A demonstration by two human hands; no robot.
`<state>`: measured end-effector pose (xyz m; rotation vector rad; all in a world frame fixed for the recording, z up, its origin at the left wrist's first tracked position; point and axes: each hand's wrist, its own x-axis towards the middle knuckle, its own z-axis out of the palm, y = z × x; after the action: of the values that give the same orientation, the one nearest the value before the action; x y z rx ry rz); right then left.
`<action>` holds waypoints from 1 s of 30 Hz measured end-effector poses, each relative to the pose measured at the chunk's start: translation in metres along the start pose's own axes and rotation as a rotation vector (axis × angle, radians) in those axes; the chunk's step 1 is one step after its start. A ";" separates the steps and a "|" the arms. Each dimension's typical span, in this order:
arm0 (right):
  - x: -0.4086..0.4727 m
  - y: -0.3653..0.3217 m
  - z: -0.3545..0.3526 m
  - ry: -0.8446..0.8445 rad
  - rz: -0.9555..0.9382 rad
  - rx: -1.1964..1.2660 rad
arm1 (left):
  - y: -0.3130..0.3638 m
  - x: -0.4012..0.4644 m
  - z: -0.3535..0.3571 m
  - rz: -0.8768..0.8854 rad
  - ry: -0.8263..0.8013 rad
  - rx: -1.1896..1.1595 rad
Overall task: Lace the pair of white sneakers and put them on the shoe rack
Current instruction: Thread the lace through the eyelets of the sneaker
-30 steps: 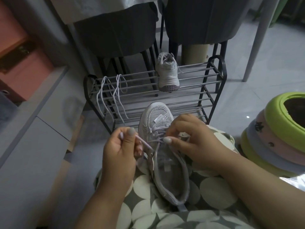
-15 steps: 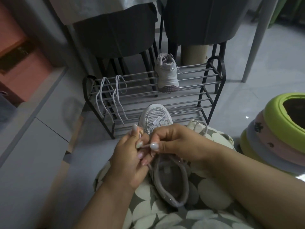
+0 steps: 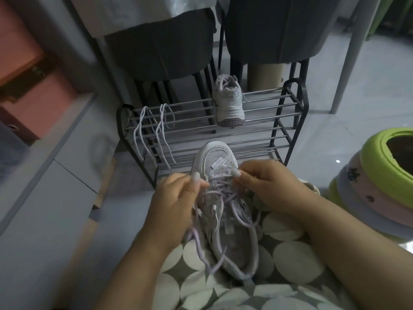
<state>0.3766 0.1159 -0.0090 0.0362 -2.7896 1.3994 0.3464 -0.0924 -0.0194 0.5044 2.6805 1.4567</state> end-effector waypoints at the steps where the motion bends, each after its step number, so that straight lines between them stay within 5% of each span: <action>1: -0.001 -0.001 0.000 -0.020 0.009 -0.023 | 0.000 0.000 0.004 0.033 -0.007 0.081; 9: 0.001 -0.004 0.004 -0.031 -0.074 -0.314 | 0.005 0.003 0.010 -0.142 -0.111 0.002; 15: 0.010 -0.008 0.005 -0.157 0.059 -0.357 | 0.002 0.004 0.025 -0.155 -0.141 -0.040; 25: 0.011 -0.012 -0.001 -0.253 0.140 -0.365 | 0.000 0.002 0.033 -0.124 -0.127 -0.042; 30: 0.011 -0.013 -0.003 -0.275 0.206 -0.107 | 0.003 0.000 0.032 -0.172 -0.179 -0.185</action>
<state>0.3662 0.1101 0.0038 -0.0676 -3.1713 1.3758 0.3538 -0.0650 -0.0346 0.3626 2.3597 1.5118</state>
